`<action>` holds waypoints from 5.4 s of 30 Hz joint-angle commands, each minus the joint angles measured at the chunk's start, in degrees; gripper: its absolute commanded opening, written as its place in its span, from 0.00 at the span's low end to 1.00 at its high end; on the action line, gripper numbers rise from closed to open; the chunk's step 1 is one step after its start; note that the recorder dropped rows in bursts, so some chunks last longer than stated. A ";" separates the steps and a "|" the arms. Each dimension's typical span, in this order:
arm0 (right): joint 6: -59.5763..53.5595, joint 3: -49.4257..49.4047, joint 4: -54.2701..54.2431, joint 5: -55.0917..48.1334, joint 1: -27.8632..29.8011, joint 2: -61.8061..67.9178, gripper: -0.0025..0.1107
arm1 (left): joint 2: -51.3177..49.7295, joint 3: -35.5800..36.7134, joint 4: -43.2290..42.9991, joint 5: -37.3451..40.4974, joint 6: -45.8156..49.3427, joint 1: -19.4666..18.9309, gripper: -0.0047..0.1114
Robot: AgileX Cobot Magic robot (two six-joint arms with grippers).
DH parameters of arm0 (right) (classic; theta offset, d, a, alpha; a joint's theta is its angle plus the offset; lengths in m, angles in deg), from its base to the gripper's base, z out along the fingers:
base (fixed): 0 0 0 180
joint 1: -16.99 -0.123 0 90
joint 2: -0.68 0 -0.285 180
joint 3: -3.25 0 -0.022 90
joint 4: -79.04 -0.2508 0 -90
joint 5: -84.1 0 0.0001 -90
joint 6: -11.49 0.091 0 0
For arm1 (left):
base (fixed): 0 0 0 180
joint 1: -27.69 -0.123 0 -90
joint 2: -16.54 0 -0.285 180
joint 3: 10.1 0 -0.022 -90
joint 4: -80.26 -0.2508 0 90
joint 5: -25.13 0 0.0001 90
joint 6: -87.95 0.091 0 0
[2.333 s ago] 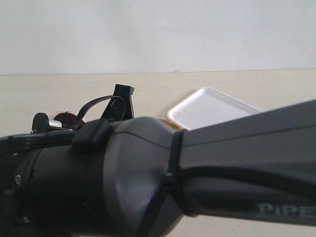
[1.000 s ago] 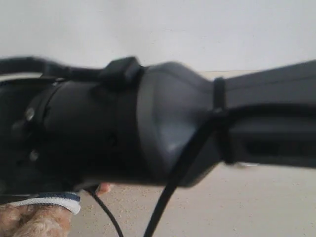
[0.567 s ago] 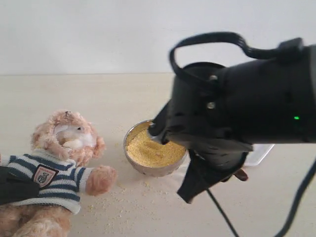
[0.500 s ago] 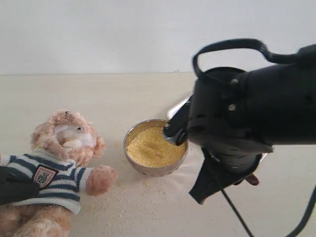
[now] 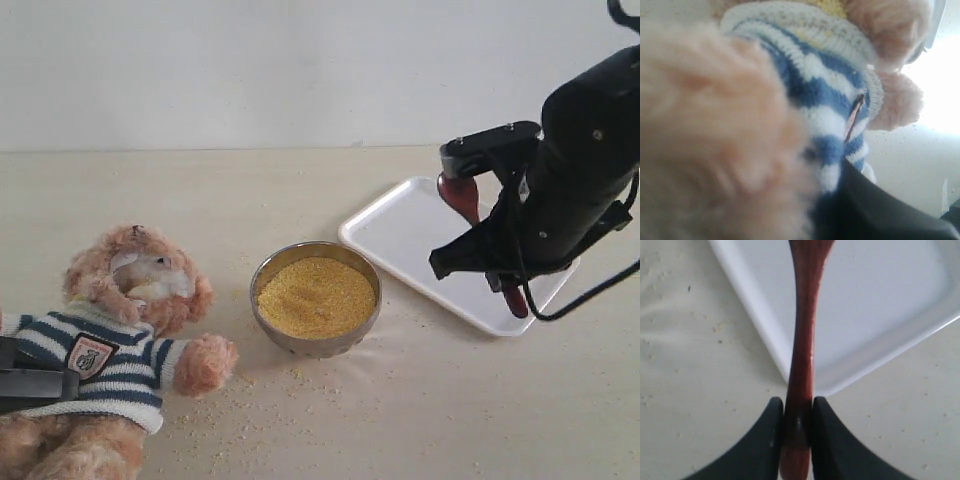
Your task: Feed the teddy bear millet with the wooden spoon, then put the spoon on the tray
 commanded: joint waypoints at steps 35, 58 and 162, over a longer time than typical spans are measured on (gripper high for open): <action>-14.00 22.85 -15.80 -9.03 10.16 25.01 0.55 | 0.50 0.21 0.81 0.68 0.11 -0.11 0.08; -36.29 -27.56 -42.98 11.02 10.16 -41.72 0.02 | 0.50 0.21 0.81 0.68 0.11 -0.11 0.08; -18.24 -58.42 -20.23 34.03 10.16 -94.71 0.02 | -8.20 0.21 18.60 -1.68 14.84 -0.11 0.08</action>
